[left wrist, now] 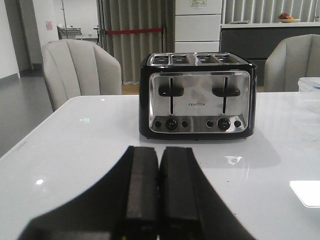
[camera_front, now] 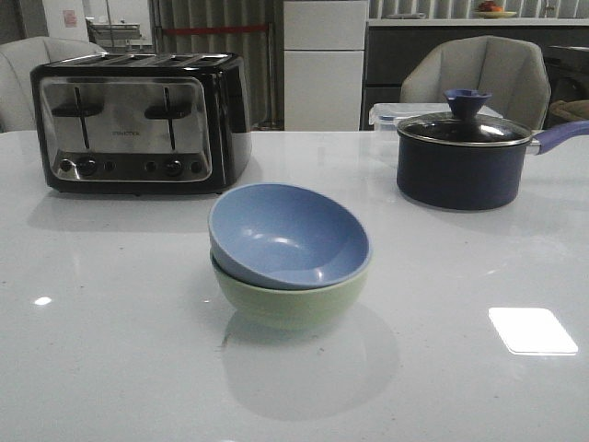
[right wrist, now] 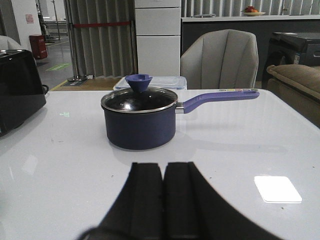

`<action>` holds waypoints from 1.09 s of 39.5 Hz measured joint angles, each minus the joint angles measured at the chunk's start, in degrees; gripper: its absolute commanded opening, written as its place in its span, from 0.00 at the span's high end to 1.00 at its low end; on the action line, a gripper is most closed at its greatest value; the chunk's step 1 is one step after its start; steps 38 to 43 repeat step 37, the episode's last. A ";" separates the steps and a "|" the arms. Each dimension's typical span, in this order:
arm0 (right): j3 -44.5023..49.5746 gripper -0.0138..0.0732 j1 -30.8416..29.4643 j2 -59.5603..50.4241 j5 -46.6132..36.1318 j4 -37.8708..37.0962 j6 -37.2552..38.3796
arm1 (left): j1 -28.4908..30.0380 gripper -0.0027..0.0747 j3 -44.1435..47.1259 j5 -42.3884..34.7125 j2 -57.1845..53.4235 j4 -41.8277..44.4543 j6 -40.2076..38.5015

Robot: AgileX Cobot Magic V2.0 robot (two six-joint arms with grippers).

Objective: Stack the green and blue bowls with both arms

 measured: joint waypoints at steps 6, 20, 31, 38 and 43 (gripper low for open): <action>0.00 0.82 0.00 0.00 -1.95 -0.09 0.21 | 0.00 0.84 0.00 0.00 0.00 0.00 0.00; 0.00 0.82 0.00 0.00 -2.48 -0.09 0.21 | 0.00 0.84 0.00 0.00 0.00 0.00 0.00; 0.00 0.82 0.00 0.00 -2.48 -0.09 0.32 | 0.00 0.84 0.00 0.00 0.00 0.00 0.00; 0.00 0.82 0.00 0.00 -2.48 -0.09 0.32 | 0.00 0.84 0.00 -0.02 0.00 0.00 0.00; 0.00 0.82 0.00 0.00 -2.48 -0.09 0.32 | 0.00 0.84 0.00 -0.02 0.00 0.00 0.00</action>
